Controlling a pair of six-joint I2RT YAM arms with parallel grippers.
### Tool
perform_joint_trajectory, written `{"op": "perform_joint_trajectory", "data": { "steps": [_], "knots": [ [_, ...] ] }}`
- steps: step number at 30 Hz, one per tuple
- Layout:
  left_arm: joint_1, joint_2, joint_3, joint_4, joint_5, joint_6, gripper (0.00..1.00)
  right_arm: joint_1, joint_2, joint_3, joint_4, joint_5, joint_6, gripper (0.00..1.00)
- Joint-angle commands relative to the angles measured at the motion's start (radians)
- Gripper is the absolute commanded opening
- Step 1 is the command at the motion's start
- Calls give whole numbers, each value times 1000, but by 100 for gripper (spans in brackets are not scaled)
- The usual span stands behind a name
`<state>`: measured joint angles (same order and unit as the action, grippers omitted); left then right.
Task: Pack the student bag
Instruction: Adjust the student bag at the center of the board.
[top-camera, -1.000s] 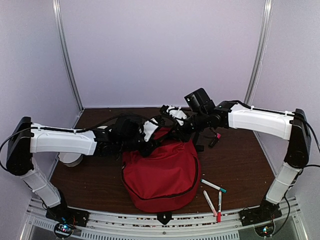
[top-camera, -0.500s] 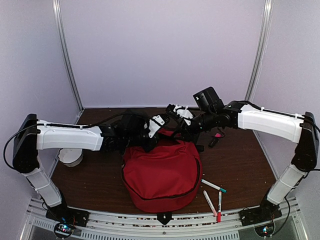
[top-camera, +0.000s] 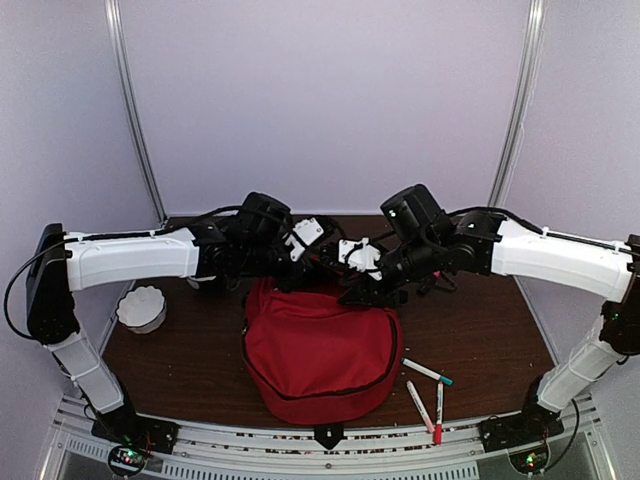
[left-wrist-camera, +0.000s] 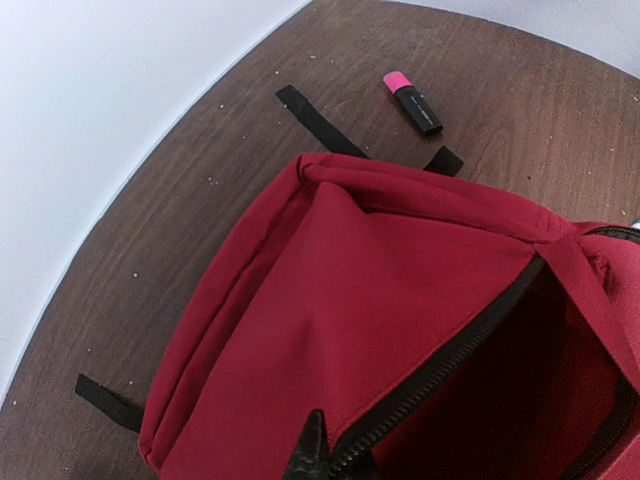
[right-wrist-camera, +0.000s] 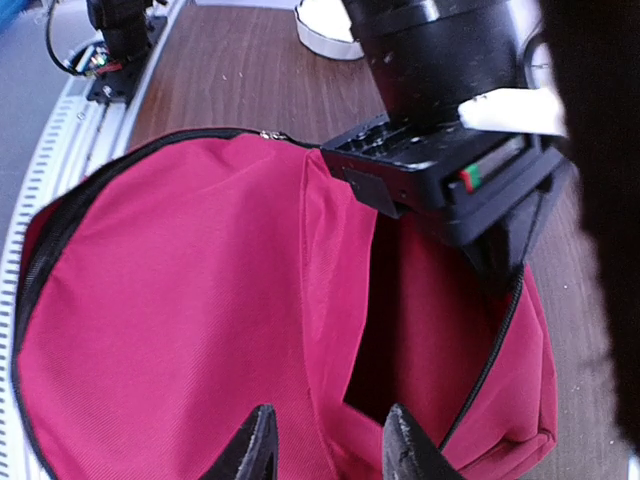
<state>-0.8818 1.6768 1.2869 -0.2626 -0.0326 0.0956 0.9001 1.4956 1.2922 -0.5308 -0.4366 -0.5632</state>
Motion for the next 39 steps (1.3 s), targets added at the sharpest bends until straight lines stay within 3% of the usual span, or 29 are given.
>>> {"op": "perform_joint_trajectory", "data": {
  "steps": [1,7,14,22,28,31,35,39],
  "knots": [
    [32,-6,38,33,95,-40,0,31,115,85,28,165,-18,34],
    [60,-22,15,72,104,-57,1,67,205,104,34,217,-38,33],
    [99,-41,19,75,110,-66,2,154,192,17,47,218,-136,21],
    [99,-39,17,69,130,-66,5,163,231,60,2,194,-110,18],
    [99,-26,25,56,150,-68,6,144,144,107,-58,216,-71,32],
    [99,-23,28,54,163,-73,7,95,103,153,-123,156,-41,38],
    [99,-20,30,51,169,-76,7,17,45,174,-208,37,-19,40],
    [99,-22,31,46,168,-76,7,-41,-27,149,-303,35,-20,41]
  ]
}}
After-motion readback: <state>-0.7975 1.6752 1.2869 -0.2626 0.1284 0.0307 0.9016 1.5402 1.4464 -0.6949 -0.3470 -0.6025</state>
